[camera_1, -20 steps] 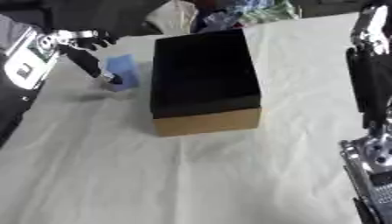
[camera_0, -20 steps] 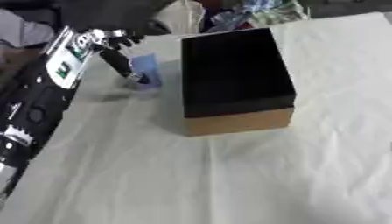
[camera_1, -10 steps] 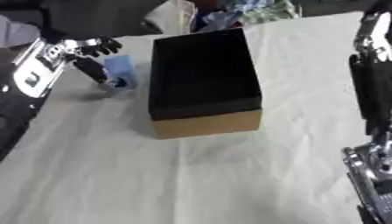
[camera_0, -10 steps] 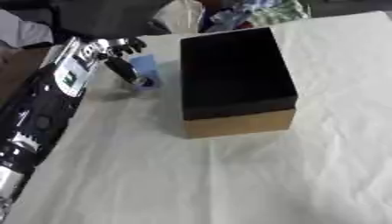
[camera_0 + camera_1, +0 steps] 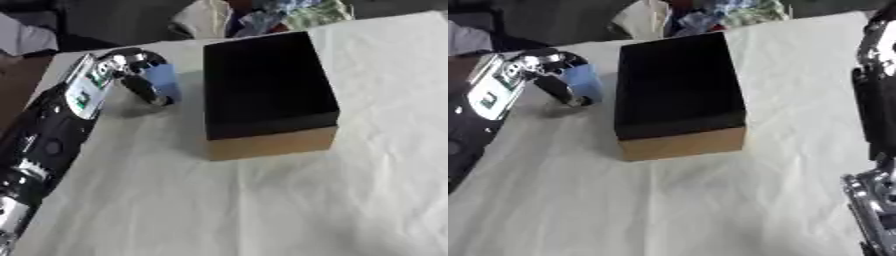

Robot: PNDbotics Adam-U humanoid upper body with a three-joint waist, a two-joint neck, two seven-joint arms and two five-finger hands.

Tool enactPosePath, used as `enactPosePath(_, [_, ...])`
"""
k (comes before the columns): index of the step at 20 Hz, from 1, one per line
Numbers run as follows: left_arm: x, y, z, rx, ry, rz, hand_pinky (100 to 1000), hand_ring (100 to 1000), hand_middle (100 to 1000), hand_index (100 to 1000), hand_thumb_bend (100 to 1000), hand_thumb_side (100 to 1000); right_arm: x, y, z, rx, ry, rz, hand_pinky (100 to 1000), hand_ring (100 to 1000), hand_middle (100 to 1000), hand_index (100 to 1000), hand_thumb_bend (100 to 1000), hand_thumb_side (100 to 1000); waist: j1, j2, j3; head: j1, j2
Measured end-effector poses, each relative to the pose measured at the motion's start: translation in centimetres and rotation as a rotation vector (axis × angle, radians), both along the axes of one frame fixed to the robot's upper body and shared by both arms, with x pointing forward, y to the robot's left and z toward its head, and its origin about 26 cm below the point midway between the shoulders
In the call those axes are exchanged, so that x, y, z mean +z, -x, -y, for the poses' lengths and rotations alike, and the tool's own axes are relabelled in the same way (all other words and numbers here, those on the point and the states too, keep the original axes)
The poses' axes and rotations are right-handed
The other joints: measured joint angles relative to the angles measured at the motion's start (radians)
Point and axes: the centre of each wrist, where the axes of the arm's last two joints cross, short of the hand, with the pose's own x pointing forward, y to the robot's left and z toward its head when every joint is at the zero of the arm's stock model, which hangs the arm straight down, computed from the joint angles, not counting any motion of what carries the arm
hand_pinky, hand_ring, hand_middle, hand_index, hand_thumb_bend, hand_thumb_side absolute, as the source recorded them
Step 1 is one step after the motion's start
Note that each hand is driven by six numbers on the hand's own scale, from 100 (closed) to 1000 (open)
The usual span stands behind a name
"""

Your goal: Pick up objects on the table and place them in the box.

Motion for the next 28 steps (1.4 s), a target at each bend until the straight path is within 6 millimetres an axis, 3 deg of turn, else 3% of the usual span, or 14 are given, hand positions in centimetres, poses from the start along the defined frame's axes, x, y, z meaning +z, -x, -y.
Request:
enactPosePath(4, [0.1,0.0,-0.1,0.019,0.025,0.022,947,772,559,724,119,100,-0.1,0.0,0.0,0.001,-0.003,-0.006,739,638,598,814,100,586,-0.001,0.0,0.006,0.0,0.001])
enactPosePath(5, [0.1,0.0,0.0,0.023,0.037,0.026,937,756,537,702,100,100,-0.2,0.0,0.0,-0.001,-0.003,-0.009,739,639,598,814,100,586,-0.001,0.0,0.008,0.0,0.001])
enactPosePath(12, [0.7,0.3,0.4,0.031,0.117,0.049,909,687,474,633,100,178,-0.3,0.0,0.1,-0.005,-0.005,-0.015,740,640,598,813,100,584,-0.005,-0.01,0.008,0.0,0.002])
enactPosePath(15, [1.0,0.4,0.7,0.026,0.147,0.056,908,673,474,631,100,149,-0.3,0.0,0.1,-0.005,-0.005,-0.017,740,641,598,813,100,583,-0.008,-0.013,0.008,0.0,0.002])
enactPosePath(18, [1.4,0.5,0.9,0.015,0.176,0.066,907,664,467,623,100,183,-0.3,0.0,0.1,-0.005,-0.003,-0.02,741,642,598,812,100,582,-0.009,-0.02,0.008,-0.002,0.01])
enactPosePath(28, [6.0,2.9,4.5,-0.09,0.204,0.29,880,659,477,631,100,267,-0.3,0.0,0.0,-0.003,-0.001,-0.025,741,643,598,812,100,571,-0.019,-0.045,0.019,-0.018,0.025])
